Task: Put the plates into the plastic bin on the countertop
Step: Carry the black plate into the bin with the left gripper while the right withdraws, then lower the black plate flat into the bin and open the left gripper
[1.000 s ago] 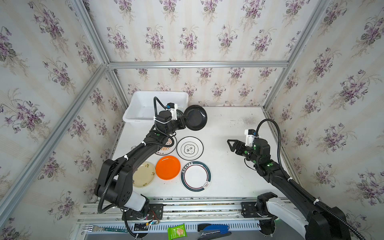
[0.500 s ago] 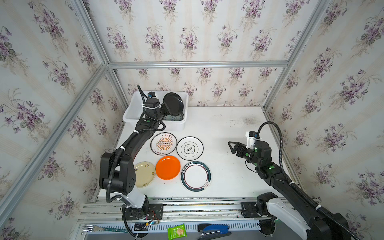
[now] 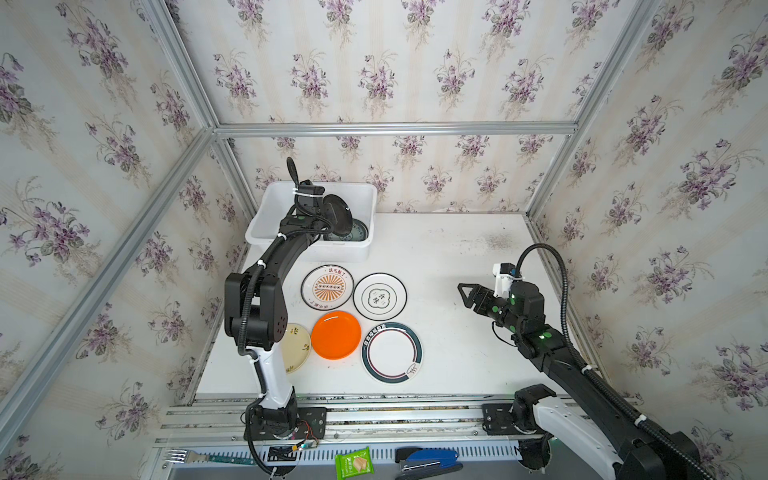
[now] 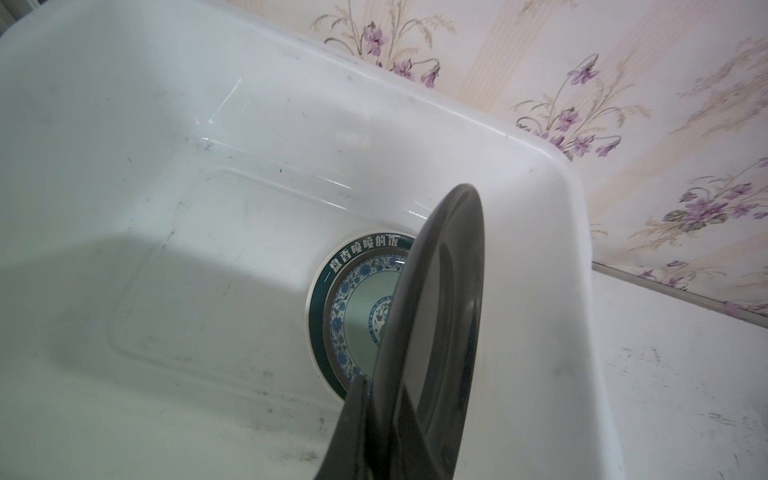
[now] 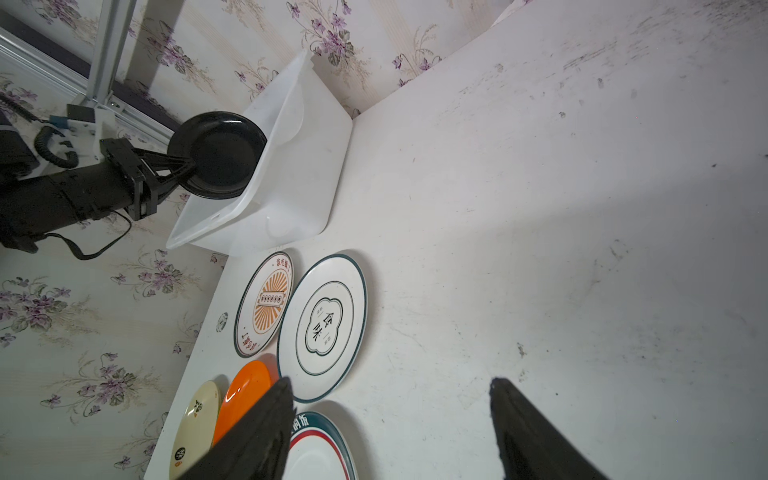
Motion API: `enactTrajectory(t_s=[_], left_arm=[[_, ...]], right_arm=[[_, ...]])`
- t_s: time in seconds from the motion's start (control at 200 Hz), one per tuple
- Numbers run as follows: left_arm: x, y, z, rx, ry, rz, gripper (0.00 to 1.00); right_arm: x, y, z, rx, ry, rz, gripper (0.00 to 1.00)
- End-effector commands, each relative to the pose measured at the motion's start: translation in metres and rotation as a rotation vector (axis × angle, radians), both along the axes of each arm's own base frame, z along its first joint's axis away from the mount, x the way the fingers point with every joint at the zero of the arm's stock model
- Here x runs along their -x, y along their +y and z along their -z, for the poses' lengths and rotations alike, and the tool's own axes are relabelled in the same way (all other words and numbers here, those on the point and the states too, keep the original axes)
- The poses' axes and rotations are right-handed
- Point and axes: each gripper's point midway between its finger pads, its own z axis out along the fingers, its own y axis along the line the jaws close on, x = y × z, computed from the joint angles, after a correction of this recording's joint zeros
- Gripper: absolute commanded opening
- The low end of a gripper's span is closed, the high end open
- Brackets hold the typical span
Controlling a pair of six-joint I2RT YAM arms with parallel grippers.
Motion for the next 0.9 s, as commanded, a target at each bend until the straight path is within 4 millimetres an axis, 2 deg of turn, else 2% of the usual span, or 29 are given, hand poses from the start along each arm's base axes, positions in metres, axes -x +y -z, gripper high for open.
enactTrajectory(t_s=[0.0,0.26,0.355,0.61,0.895], left_arm=[[-0.001,0.003,0.009,-0.033,0.048,0.008,0.02],[-0.010,-0.003,0.037,-0.026,0.129,0.037,0.03],[-0.012,-0.003,0.045,-0.025,0.146,0.040,0.06],[-0.020,-0.010,0.058,0.027,0.174,0.066,0.08],[-0.025,-0.010,0.074,0.053,0.214,0.081,0.13]], right_arm=[[-0.005,0.000,-0.007,-0.010,-0.019,0.012,0.77],[-0.008,0.001,-0.002,-0.008,0.002,0.011,0.76],[-0.008,0.001,-0.002,-0.007,0.005,0.016,0.76],[-0.009,-0.001,0.002,0.001,0.020,0.025,0.76],[-0.010,-0.004,0.011,0.007,0.051,0.047,0.76]])
